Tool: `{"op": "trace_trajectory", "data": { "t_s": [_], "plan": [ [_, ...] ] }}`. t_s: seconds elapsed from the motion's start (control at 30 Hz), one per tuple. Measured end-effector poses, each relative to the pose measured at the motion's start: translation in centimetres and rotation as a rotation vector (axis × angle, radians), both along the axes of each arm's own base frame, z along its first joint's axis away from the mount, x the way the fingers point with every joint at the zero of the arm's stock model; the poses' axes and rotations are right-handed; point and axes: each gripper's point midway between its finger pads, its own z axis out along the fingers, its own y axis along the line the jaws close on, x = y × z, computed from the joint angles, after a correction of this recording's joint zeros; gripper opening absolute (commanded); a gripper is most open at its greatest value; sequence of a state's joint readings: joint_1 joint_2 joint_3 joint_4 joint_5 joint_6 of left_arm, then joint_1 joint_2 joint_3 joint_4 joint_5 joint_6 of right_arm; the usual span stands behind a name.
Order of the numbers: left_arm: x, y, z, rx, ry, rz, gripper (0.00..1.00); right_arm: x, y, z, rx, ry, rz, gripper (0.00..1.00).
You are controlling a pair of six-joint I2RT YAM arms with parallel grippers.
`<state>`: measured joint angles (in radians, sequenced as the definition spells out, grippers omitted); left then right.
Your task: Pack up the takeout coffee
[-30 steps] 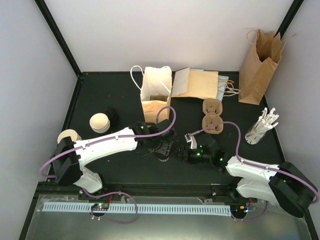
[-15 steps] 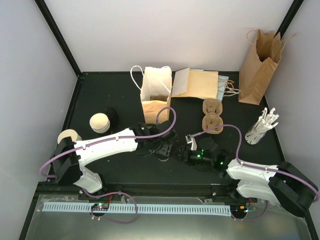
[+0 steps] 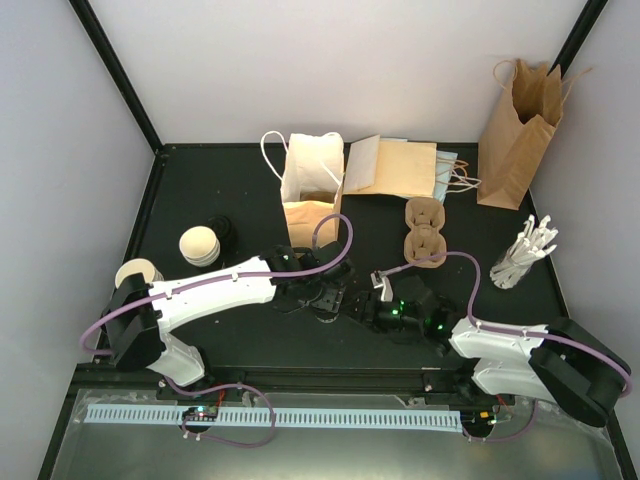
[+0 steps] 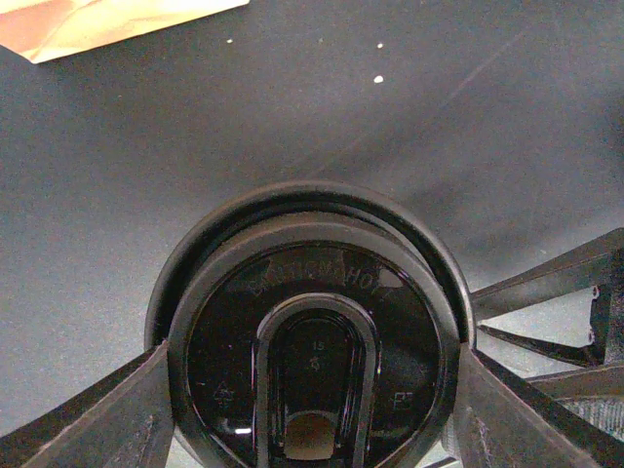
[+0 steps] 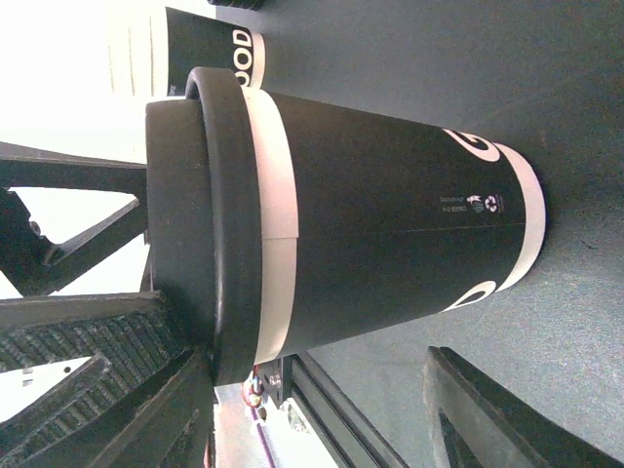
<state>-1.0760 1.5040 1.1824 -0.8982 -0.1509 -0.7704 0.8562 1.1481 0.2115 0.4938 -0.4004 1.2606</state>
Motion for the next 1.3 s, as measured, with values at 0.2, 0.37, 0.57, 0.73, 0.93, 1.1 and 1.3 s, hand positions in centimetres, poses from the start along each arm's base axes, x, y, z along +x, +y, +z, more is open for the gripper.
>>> {"op": "trace_trajectory", "data": {
  "t_s": [0.2, 0.37, 0.57, 0.73, 0.93, 1.1, 1.3],
  "plan": [
    [0.0, 0.0, 0.0, 0.002, -0.001, -0.001, 0.59, 0.0, -0.1, -0.3, -0.01, 0.009, -0.004, 0.61],
    [0.0, 0.0, 0.0, 0.003, -0.003, -0.001, 0.6, 0.0, -0.1, -0.2, -0.027, 0.01, -0.006, 0.62],
    [0.1, -0.2, 0.0, 0.015, -0.006, -0.009, 0.6, 0.3, -1.2, 0.3, -0.137, -0.054, -0.012, 0.79],
    [0.0, -0.2, 0.1, 0.027, -0.004, -0.022, 0.61, 0.9, -2.8, 2.9, -0.216, -0.192, -0.022, 0.81],
    [0.0, -0.3, 0.1, 0.032, -0.003, -0.038, 0.67, 1.4, -4.6, 4.4, -0.34, -0.293, -0.022, 0.83],
    [-0.1, -0.3, 0.1, 0.038, -0.001, -0.048, 0.8, 1.4, -6.4, 3.2, -0.47, -0.3, -0.022, 0.83],
    [-0.5, -0.1, 0.5, 0.06, 0.019, -0.072, 0.92, 1.7, -7.3, 3.2, -0.542, -0.318, -0.02, 0.83]
  ]
}}
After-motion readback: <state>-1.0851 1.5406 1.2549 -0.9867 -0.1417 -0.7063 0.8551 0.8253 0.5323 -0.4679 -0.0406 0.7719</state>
